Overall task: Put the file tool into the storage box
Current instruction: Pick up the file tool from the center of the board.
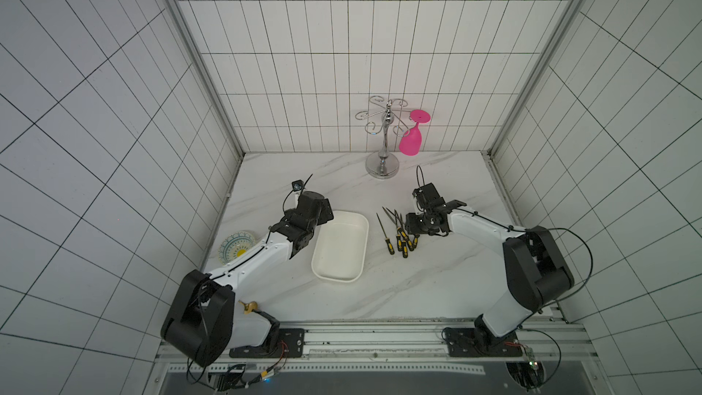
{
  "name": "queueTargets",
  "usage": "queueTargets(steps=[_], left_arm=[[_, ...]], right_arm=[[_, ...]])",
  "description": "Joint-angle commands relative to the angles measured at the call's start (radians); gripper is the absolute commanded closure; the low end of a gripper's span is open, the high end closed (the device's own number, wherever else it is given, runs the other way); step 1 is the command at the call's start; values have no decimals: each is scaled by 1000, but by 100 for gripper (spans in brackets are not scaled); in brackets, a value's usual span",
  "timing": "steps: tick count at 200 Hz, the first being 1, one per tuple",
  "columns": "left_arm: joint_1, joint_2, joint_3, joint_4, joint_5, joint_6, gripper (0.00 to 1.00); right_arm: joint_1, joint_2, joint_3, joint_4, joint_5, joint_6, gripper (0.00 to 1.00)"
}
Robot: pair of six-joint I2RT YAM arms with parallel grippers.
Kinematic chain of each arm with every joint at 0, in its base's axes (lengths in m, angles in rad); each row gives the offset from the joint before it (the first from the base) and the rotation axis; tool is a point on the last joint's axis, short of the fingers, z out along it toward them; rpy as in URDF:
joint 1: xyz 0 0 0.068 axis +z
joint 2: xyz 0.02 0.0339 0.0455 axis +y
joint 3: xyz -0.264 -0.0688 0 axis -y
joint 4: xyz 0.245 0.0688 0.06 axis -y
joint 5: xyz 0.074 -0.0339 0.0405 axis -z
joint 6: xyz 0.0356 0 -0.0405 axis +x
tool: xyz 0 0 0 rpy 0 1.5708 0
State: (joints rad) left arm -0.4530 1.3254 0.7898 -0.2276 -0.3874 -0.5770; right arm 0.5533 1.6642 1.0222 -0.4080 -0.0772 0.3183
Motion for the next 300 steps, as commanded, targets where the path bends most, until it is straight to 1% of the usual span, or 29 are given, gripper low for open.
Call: queueTargets(steps=[1, 35, 71, 103, 139, 219, 256, 291, 300], left_arm=[[-8, -11, -19, -16, -10, -51, 1], [-31, -31, -29, -12, -16, -56, 1], [-45, -35, -9, -33, -16, -86, 1], [-49, -26, 11, -49, -19, -134, 1], [-52, -4, 62, -98, -15, -144, 1], [-61, 14, 64, -96, -5, -169, 1], [-62, 11, 62, -96, -13, -167, 1], [-62, 11, 62, -96, -13, -167, 1], [-61, 12, 62, -96, -12, -169, 1]], right_arm=[[19, 26, 32, -5, -9, -30, 49], [20, 34, 14, 13, -6, -35, 50], [20, 45, -4, 37, -28, -36, 59], [21, 44, -19, 61, -46, -36, 59], [21, 47, -22, 80, -69, -36, 60], [21, 81, -31, 98, -132, -21, 62], [21, 106, -25, 97, -164, -17, 71], [20, 114, -24, 96, -173, -13, 72], [20, 114, -22, 92, -174, -15, 69]])
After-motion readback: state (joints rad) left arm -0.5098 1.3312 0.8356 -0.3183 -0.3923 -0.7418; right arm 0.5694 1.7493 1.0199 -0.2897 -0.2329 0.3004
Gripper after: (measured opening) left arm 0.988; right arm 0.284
